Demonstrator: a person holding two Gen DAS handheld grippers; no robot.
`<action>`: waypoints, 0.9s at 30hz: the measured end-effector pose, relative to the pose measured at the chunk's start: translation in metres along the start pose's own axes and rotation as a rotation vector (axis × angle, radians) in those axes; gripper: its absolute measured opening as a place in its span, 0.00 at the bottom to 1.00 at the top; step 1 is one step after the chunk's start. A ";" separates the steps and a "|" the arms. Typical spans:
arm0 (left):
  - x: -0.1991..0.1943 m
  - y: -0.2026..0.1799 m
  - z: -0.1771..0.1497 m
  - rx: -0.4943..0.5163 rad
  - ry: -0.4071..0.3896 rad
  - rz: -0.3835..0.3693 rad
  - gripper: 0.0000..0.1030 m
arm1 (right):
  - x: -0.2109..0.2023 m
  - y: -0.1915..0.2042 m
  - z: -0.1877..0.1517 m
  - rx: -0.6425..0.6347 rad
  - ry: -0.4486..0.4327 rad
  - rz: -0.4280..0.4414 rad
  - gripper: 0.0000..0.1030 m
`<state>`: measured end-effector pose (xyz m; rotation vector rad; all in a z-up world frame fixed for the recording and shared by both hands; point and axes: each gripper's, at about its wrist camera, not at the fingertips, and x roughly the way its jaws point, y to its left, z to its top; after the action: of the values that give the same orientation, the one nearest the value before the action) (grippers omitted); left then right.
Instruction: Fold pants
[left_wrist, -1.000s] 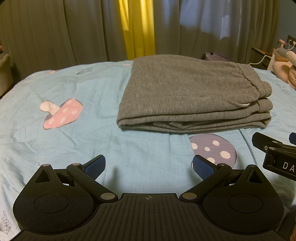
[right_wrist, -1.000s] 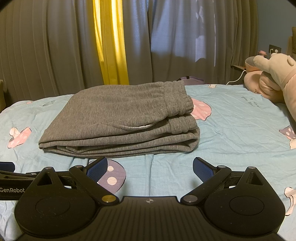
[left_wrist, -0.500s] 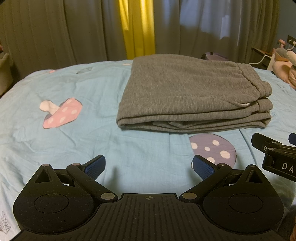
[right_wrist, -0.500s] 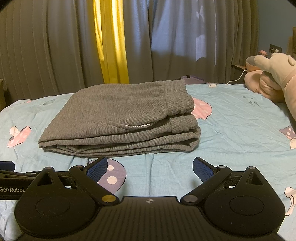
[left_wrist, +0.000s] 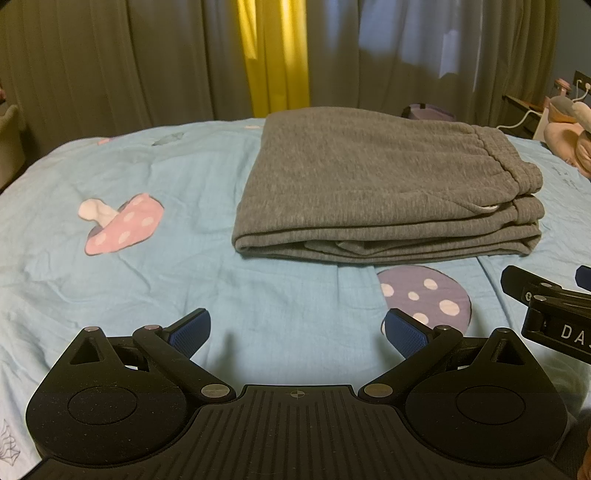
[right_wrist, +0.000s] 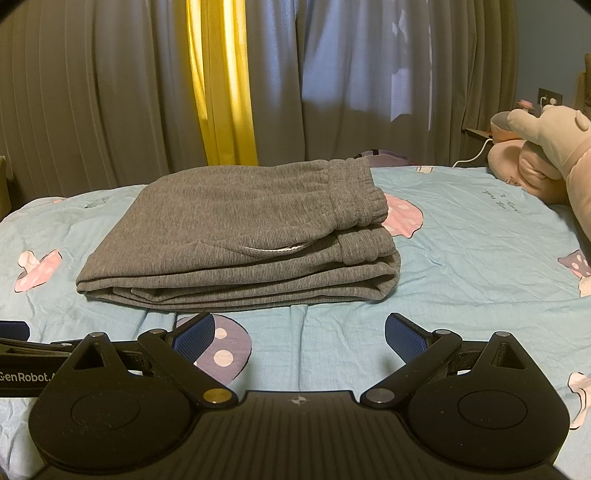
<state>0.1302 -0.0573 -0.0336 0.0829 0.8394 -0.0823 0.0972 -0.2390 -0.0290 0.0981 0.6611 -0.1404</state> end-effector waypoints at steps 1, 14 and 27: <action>0.000 0.000 0.000 0.000 0.000 -0.001 1.00 | 0.000 0.000 0.000 0.000 -0.001 0.000 0.96; 0.000 0.000 0.000 -0.006 -0.004 -0.002 1.00 | 0.001 0.000 0.000 -0.001 0.000 0.000 0.96; -0.005 0.003 0.001 -0.012 -0.014 -0.005 1.00 | 0.002 0.000 -0.001 -0.002 0.002 -0.001 0.96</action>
<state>0.1281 -0.0546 -0.0293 0.0687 0.8260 -0.0828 0.0981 -0.2394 -0.0305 0.0957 0.6634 -0.1409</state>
